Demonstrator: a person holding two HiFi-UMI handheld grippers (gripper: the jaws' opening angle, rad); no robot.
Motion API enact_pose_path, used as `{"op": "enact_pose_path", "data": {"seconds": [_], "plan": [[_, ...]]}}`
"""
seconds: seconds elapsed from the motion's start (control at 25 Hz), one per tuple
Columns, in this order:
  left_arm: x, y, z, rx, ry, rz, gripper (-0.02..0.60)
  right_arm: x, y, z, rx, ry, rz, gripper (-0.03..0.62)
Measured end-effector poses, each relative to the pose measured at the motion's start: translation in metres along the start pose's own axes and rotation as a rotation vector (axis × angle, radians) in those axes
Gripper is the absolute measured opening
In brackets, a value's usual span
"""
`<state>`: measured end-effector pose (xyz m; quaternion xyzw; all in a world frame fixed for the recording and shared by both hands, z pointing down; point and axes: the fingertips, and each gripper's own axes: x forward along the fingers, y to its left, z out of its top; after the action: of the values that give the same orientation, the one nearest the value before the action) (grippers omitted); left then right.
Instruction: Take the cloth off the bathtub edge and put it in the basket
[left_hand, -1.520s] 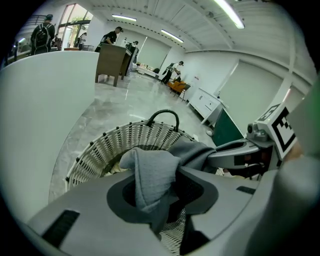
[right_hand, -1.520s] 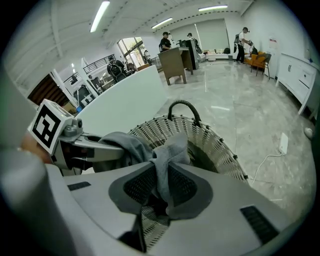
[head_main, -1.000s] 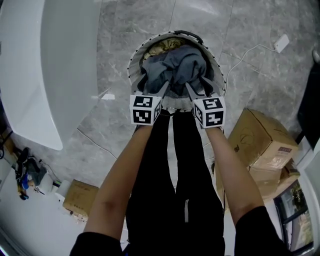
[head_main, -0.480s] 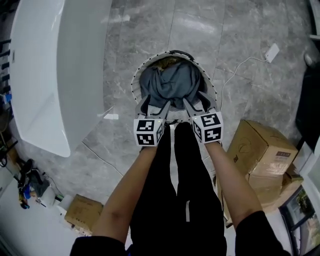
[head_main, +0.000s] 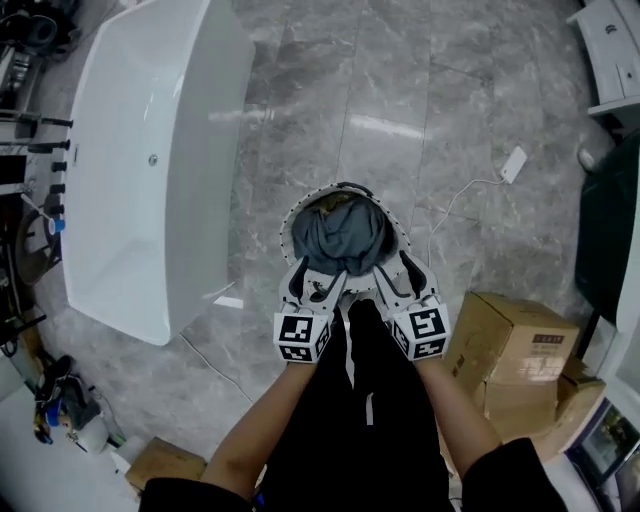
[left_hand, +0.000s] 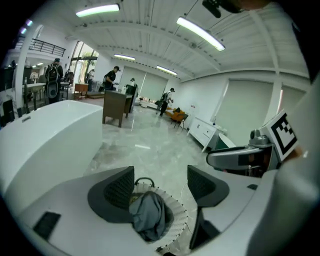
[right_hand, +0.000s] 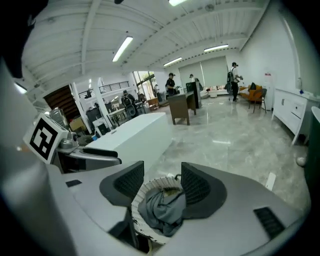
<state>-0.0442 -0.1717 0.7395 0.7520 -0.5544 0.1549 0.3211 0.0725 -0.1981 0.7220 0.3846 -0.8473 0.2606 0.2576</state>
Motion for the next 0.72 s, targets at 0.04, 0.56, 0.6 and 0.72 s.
{"op": "enact_pose_path", "data": {"seconds": [0.04,0.56,0.6,0.72], "plan": [[-0.013,-0.009,0.021,0.019,-0.029,-0.011,0.333,-0.019,0.004,0.018,0.001,-0.027,-0.005,0.224],[-0.167,-0.053,0.251,0.110,-0.360,-0.085,0.331,-0.160,0.081,0.226,-0.050,-0.325,-0.010,0.235],[-0.174,-0.055,0.262,0.119,-0.379,-0.100,0.331,-0.164,0.084,0.235,-0.062,-0.345,-0.014,0.235],[-0.203,-0.062,0.291,0.138,-0.441,-0.174,0.313,-0.177,0.095,0.257,-0.077,-0.400,-0.025,0.235]]}}
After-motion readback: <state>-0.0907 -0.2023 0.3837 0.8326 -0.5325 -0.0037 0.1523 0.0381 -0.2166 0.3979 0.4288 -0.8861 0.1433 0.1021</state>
